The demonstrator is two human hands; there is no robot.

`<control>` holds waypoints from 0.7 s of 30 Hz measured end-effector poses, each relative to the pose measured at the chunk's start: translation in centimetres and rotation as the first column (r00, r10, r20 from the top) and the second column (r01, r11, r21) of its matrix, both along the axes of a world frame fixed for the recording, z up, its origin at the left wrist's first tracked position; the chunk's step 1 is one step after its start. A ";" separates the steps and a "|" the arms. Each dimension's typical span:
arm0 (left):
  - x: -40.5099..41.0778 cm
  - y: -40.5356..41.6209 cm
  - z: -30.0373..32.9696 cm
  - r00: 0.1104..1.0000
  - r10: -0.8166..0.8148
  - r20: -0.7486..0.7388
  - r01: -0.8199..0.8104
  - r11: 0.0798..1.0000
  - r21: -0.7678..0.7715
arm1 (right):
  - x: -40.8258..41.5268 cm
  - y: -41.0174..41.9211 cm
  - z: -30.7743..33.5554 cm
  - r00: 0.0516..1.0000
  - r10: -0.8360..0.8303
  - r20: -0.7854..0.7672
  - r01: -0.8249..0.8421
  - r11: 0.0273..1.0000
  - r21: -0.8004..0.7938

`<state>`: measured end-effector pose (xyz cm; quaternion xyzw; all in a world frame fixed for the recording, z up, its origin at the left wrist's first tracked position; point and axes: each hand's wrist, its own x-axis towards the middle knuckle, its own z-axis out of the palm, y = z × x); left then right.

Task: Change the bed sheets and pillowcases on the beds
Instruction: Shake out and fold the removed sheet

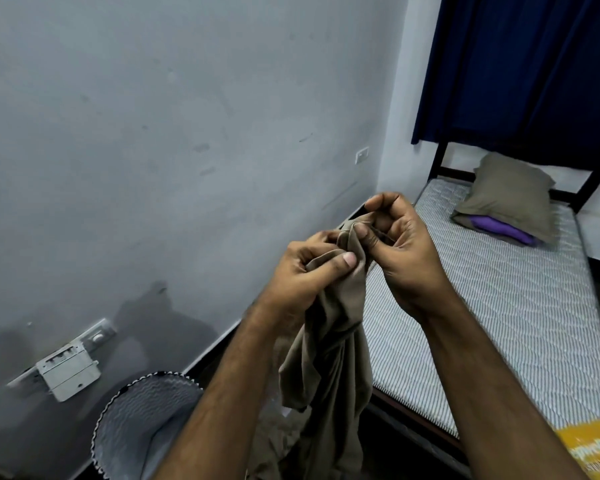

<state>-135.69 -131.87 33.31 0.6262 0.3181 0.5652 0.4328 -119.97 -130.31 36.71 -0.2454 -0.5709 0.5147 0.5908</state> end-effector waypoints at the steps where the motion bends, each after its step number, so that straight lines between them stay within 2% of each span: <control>1: -0.3 -0.1 0.0 0.998 -0.029 0.046 0.030 0.999 -0.023 | 0.1 -0.1 0.0 1.000 0.009 0.015 -0.009 1.000 0.005; 6: -1.2 -0.3 0.2 0.959 -0.164 0.232 0.191 0.977 -0.099 | 0.4 -0.4 0.4 0.990 -0.003 0.139 -0.007 0.997 0.073; 8: -1.1 -0.3 0.2 0.966 -0.164 0.200 0.183 0.980 -0.081 | 0.5 -0.4 0.4 0.984 -0.010 0.177 -0.007 0.995 0.095; 14: -0.7 0.5 0.3 0.996 0.084 0.029 -0.086 0.995 0.054 | 0.4 -0.2 -0.3 0.953 -0.152 0.264 0.108 0.979 0.173; 18: -0.7 0.4 0.8 0.986 0.150 -0.078 -0.137 0.980 0.144 | 0.7 0.3 -0.9 0.903 -0.256 0.346 0.152 0.942 0.299; 21: -0.7 0.3 1.1 0.977 0.193 -0.091 -0.175 0.969 0.176 | 0.8 0.4 -0.9 0.882 -0.307 0.357 0.190 0.926 0.327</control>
